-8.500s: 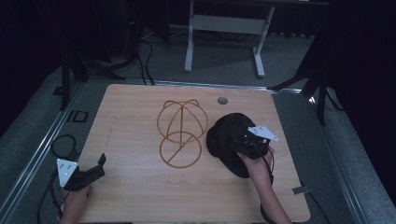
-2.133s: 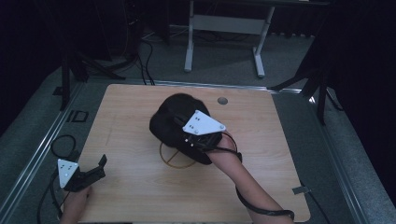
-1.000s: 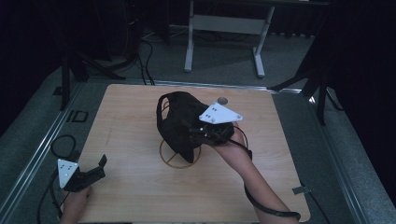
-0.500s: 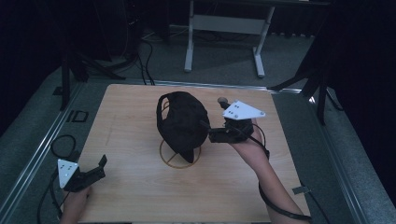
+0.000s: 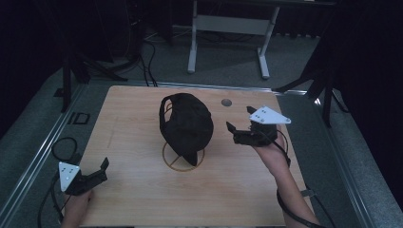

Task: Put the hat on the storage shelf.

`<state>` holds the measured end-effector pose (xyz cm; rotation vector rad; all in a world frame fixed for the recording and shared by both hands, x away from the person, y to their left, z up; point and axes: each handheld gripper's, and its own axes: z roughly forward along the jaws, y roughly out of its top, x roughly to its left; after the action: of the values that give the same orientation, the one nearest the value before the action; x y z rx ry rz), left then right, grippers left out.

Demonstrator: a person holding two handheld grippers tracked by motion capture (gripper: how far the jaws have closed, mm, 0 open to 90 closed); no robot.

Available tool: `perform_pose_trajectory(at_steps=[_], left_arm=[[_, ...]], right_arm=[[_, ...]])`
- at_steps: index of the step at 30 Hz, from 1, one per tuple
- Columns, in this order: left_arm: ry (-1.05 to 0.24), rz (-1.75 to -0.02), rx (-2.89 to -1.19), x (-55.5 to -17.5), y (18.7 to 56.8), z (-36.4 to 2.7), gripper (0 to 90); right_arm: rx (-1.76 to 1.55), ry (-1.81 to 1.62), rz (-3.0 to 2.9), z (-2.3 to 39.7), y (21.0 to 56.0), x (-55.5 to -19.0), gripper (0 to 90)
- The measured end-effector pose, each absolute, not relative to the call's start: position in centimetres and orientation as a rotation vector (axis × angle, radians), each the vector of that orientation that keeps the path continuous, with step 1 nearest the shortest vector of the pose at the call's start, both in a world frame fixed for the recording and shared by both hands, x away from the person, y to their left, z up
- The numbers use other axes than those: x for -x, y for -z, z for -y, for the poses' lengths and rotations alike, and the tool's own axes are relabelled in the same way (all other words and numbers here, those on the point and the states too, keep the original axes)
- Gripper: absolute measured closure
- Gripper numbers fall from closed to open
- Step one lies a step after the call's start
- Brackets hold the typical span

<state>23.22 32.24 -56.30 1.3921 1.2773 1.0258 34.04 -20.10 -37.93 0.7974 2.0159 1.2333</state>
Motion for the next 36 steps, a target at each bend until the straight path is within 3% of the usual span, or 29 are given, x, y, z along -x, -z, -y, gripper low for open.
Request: perform_pose_trajectory(at_steps=[14,36], left_arm=[[-1.028,-1.281,-1.389,-23.2,56.3,-32.2,1.7],[-1.021,-1.278,-1.390,-23.2,56.3,-32.2,1.7]], right_arm=[[-0.970,-1.174,-1.946,26.6,42.2,-34.3,14.1],[-1.223,-1.055,-1.927,34.3,51.4,-31.4,14.2]])
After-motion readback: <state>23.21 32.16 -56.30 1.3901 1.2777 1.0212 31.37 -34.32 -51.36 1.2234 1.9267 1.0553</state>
